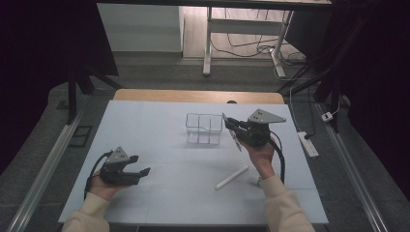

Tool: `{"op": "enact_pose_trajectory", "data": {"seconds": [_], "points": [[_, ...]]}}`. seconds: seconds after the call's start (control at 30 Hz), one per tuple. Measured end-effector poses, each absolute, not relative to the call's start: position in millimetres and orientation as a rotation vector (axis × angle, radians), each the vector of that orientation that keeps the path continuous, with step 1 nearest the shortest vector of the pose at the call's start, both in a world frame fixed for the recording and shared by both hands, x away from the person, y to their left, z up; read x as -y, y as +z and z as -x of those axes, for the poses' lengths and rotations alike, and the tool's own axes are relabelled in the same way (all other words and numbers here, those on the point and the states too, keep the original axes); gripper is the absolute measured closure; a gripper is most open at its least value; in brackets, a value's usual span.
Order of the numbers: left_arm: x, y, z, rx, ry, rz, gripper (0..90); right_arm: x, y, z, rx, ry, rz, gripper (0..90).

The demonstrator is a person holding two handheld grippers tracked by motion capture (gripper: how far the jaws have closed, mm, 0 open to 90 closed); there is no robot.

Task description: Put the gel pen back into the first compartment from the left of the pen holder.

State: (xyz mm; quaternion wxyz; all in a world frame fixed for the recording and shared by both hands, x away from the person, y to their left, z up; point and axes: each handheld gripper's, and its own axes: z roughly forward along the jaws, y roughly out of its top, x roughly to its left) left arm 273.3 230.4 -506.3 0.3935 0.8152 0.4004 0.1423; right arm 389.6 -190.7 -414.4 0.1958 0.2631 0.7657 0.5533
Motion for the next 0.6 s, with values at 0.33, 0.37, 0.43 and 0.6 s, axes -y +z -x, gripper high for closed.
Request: {"op": "enact_pose_trajectory", "data": {"seconds": [0.33, 0.37, 0.43, 0.6], "points": [[-230, -506, -273, -1.016, 0.362, -2.068, 30.8, 179, -414, -394, -2.127, 1.572, -0.751, 79.9], [-230, -506, -273, -1.017, 0.362, -2.068, 30.8, 178, -413, -395, -2.125, 1.568, -0.747, 79.9], [-230, -506, -273, -1.017, 0.362, -2.07, 30.8, 175, -413, -397, -2.127, 1.571, -0.747, 79.9], [-230, -507, -274, -1.018, 0.36, -2.07, 30.7, 169, -413, -402, -2.122, 1.591, -0.748, 79.9]]}}
